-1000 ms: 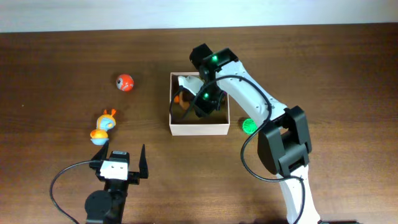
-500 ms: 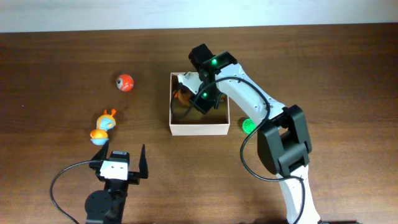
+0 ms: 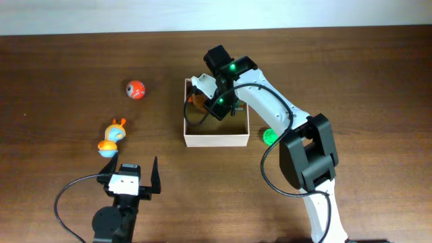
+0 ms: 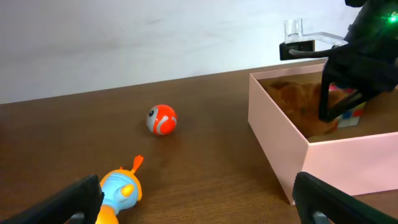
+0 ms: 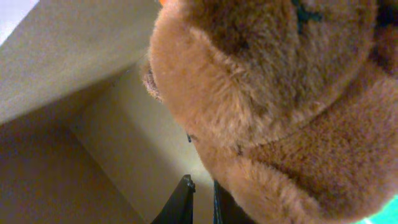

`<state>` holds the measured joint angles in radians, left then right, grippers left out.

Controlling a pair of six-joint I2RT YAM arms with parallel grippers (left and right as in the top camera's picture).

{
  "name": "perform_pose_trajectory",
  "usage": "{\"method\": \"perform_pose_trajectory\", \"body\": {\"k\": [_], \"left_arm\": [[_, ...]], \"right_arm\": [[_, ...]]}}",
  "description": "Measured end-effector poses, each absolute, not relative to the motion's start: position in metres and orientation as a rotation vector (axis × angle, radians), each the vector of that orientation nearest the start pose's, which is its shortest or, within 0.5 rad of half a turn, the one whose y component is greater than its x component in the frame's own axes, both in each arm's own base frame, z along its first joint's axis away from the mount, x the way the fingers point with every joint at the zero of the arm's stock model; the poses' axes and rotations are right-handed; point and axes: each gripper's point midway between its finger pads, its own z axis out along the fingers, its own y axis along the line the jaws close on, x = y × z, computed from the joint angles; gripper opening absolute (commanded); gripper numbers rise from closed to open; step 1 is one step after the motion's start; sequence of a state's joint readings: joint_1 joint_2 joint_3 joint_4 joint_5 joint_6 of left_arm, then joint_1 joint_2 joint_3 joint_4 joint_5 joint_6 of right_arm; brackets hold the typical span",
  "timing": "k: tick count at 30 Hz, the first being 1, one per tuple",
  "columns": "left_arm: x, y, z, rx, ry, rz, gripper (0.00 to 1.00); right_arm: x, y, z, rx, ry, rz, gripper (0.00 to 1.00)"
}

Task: Pack container
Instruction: 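Press the plush down inside the box and release it, then raise the right gripper and move it toward the green object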

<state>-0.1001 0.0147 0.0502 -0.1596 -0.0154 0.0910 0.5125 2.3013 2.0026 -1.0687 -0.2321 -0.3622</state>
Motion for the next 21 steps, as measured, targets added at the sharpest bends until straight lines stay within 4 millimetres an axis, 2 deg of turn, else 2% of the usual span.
{"method": "perform_pose_trajectory", "body": {"k": [7, 15, 21], "left_arm": [[0.242, -0.022, 0.155, 0.15, 1.689, 0.006, 0.99], [0.242, -0.022, 0.156, 0.15, 1.688, 0.006, 0.99], [0.242, -0.022, 0.156, 0.15, 1.688, 0.006, 0.99]], "right_arm": [[0.412, 0.277, 0.059, -1.276, 2.651, 0.358, 0.08], [0.399, 0.271, 0.058, -1.294, 2.71, 0.371, 0.11], [0.4, 0.272, 0.084, -1.295, 2.701, 0.372, 0.18]]}}
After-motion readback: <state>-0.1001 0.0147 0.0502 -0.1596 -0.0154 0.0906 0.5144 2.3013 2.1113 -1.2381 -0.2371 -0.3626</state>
